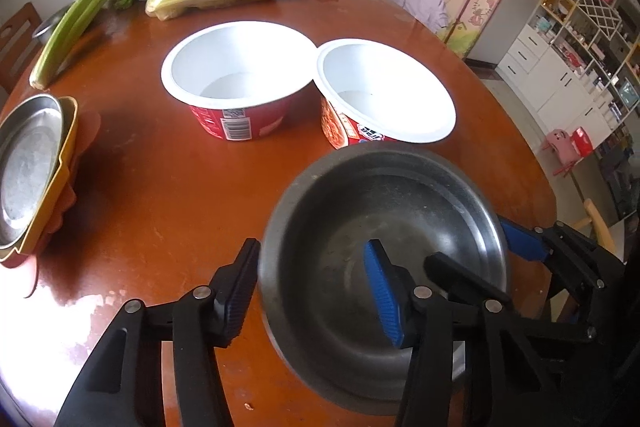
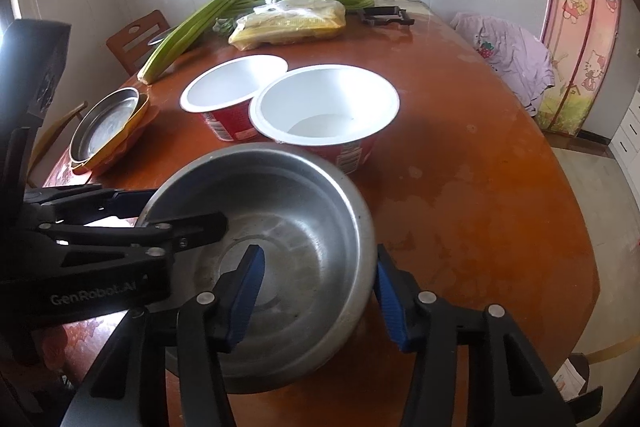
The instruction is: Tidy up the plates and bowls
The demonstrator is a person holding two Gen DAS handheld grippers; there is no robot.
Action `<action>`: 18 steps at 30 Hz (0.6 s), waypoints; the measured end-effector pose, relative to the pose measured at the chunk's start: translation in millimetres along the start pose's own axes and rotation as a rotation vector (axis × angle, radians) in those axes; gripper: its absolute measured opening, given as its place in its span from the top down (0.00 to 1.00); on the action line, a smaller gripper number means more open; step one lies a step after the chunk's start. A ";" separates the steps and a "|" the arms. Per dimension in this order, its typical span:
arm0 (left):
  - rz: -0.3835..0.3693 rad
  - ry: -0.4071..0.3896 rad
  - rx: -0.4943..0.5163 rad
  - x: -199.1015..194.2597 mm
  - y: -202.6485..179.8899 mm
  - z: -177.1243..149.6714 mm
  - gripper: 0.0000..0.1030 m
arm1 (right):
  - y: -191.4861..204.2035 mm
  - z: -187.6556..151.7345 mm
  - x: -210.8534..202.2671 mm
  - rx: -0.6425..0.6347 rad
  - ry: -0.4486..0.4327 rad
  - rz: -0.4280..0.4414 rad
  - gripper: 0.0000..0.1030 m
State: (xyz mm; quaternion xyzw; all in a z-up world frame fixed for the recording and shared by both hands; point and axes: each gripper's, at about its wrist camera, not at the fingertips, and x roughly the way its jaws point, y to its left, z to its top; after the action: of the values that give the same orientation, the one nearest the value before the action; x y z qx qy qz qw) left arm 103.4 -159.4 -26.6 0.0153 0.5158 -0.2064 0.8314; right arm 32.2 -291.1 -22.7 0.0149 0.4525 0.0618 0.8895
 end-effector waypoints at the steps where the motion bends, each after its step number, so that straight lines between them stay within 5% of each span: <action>1: 0.003 0.000 0.000 -0.6 -0.1 0.0 0.47 | 2.1 0.5 -0.5 -0.005 -0.001 0.002 0.48; 18: 0.056 -0.040 -0.076 -30.6 51.8 -16.7 0.47 | 59.1 8.9 -1.8 -0.103 0.003 0.061 0.47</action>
State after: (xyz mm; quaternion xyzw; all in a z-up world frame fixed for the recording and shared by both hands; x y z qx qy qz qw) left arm 96.1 -98.0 -17.7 -0.0061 0.5058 -0.1636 0.8470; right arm 32.6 -232.4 -11.1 -0.0174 0.4496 0.1125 0.8859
